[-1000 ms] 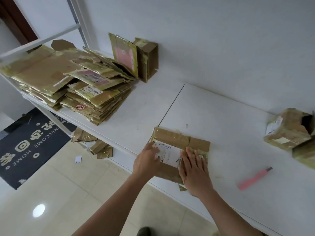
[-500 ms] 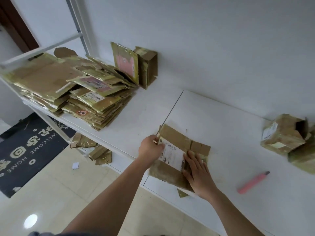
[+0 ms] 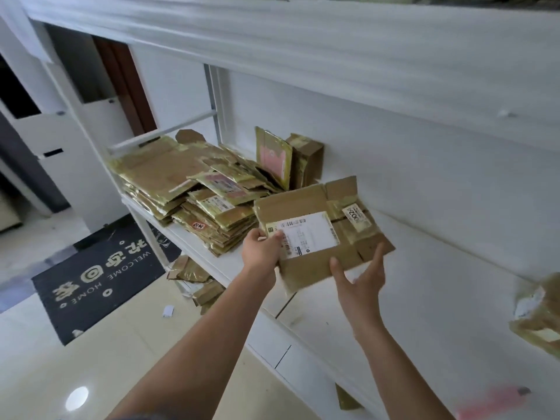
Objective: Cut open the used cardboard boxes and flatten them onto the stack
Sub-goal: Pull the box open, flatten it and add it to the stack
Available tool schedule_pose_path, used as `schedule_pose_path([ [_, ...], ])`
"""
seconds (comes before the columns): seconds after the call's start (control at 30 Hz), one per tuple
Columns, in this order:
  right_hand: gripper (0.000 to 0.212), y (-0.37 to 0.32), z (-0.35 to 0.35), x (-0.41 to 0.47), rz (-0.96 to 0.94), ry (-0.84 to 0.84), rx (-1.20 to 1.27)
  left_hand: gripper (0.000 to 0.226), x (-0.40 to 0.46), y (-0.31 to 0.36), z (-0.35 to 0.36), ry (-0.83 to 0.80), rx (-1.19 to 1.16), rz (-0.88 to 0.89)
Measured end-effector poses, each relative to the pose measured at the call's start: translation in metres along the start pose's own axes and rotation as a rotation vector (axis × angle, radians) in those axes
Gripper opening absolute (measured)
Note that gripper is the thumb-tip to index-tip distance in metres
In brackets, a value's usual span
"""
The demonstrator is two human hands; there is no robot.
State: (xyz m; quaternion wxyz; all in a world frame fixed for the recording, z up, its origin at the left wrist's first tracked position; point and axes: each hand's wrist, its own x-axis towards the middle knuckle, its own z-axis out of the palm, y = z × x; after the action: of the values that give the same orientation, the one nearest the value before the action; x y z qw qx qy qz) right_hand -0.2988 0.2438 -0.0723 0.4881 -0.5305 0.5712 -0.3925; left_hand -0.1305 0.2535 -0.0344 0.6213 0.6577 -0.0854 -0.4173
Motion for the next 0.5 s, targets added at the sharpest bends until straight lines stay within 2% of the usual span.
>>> schedule_pose_path([
  [0.07, 0.094, -0.009, 0.018, 0.001, -0.063, -0.065, 0.215, 0.009, 0.002, 0.006, -0.006, -0.042, -0.081, -0.019],
  [0.13, 0.091, -0.015, 0.034, 0.009, -0.119, -0.045, 0.271, 0.008, 0.008, 0.013, -0.014, -0.087, -0.117, -0.015],
  [0.23, 0.074, -0.033, 0.054, 0.022, -0.157, 0.024, 0.249, 0.009, 0.024, 0.03, -0.03, -0.116, -0.093, 0.007],
  [0.33, 0.057, -0.054, 0.08, 0.041, -0.196, 0.072, 0.159, 0.019, 0.053, 0.054, -0.046, -0.115, 0.012, 0.068],
  [0.43, 0.054, -0.077, 0.114, 0.062, -0.263, 0.116, 0.114, 0.025, 0.086, 0.08, -0.059, -0.103, 0.08, 0.127],
  [0.5, 0.055, -0.095, 0.138, 0.079, -0.31, 0.177, 0.072, 0.023, 0.111, 0.105, -0.068, -0.127, 0.04, 0.129],
])
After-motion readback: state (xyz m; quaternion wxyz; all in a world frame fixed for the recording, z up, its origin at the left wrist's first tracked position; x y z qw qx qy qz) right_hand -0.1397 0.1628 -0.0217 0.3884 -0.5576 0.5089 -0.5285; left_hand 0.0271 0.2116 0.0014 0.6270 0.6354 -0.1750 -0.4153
